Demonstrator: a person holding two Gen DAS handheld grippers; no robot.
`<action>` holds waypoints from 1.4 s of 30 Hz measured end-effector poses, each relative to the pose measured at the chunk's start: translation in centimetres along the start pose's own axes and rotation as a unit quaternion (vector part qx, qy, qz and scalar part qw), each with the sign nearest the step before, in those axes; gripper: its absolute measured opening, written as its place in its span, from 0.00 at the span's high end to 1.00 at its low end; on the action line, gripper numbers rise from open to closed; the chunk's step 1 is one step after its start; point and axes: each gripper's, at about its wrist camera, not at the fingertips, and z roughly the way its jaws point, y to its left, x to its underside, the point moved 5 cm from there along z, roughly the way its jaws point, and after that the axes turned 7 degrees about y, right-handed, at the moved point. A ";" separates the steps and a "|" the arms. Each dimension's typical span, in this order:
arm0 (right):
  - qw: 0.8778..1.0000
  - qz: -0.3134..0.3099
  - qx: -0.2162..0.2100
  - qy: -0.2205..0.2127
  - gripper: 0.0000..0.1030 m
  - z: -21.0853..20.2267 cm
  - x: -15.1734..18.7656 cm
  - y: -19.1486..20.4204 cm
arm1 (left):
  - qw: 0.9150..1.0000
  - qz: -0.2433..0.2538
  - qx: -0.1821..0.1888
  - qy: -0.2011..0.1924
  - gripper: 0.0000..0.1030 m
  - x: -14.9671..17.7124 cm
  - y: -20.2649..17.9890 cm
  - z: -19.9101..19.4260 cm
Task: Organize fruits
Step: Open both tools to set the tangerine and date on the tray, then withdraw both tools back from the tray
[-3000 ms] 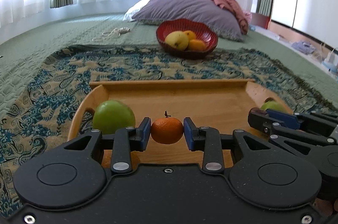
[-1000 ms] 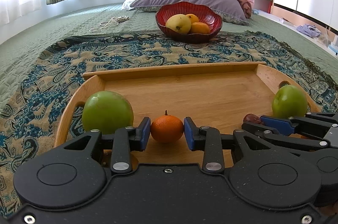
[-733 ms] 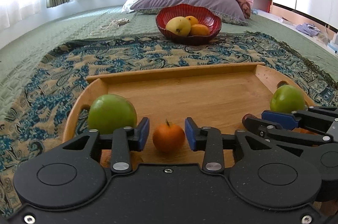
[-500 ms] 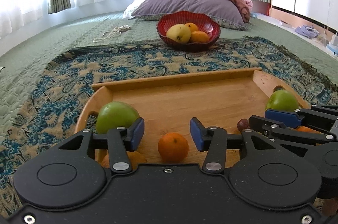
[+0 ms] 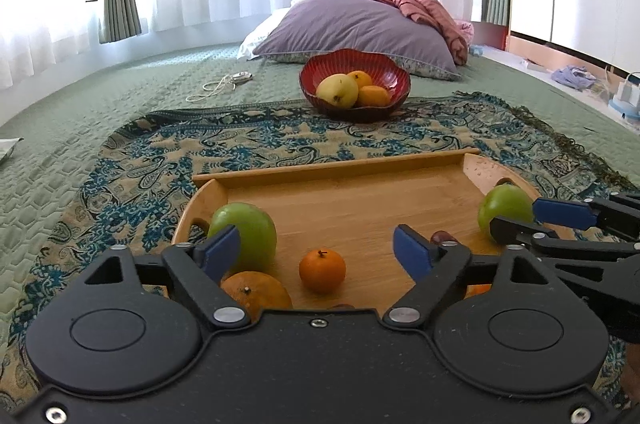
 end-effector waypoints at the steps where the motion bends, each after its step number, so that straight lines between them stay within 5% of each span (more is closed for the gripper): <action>1: 1.000 0.002 0.000 -0.002 0.38 -0.3 0.1 -0.1 | 1.000 0.002 -0.001 -0.002 0.16 0.1 -0.1 -0.3; 16: 0.999 0.023 0.012 -0.028 0.16 -4.3 3.7 -0.5 | 1.000 -0.019 0.002 -0.003 0.03 4.4 -0.4 -3.6; 42: 0.999 0.023 0.040 0.027 0.04 -3.3 10.3 -0.1 | 0.995 -0.048 -0.046 0.069 0.00 11.6 0.6 -1.3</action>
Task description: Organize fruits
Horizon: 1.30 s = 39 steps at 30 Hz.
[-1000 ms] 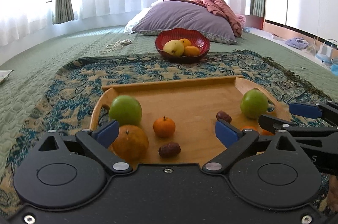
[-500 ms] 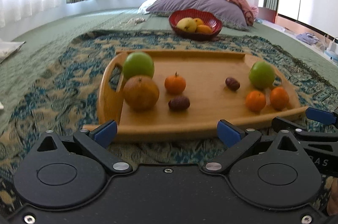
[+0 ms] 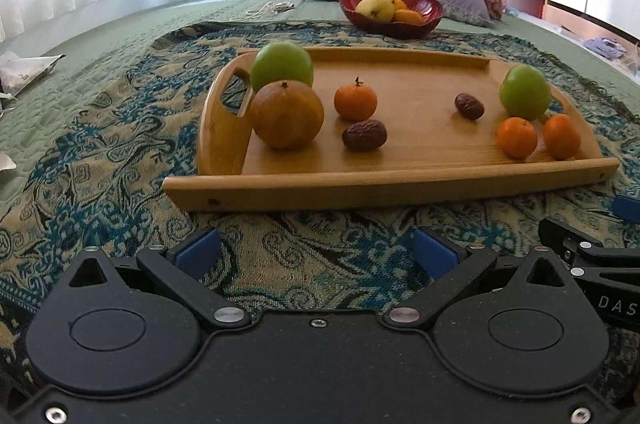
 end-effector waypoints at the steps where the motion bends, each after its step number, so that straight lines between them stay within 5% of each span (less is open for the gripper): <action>1: 1.000 -0.001 0.005 0.001 0.03 0.2 0.0 0.0 | 1.000 0.000 -0.001 -0.001 0.00 0.0 0.0 0.1; 39: 1.000 -0.007 0.008 0.014 0.00 1.5 0.6 0.1 | 1.000 -0.005 0.001 0.007 0.00 0.2 0.0 1.5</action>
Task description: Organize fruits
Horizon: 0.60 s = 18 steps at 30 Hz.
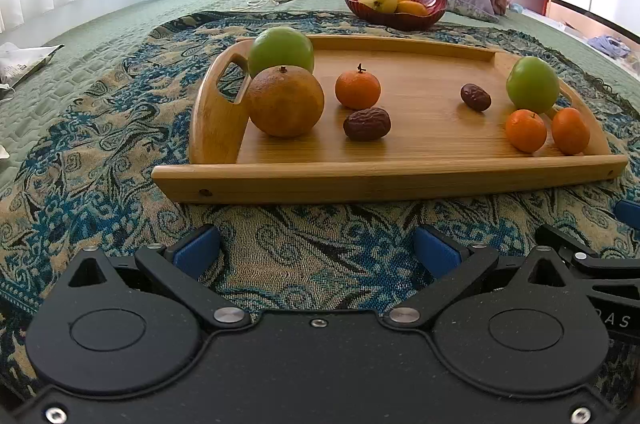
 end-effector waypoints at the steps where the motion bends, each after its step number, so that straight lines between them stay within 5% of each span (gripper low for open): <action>1: 1.000 0.000 0.000 0.000 0.00 0.0 0.0 0.0 | 1.000 0.000 0.000 -0.002 0.00 0.1 0.0 0.0; 18: 1.000 0.000 0.000 0.000 0.00 0.0 0.0 0.0 | 1.000 0.002 -0.001 -0.004 0.00 0.2 -0.1 -0.1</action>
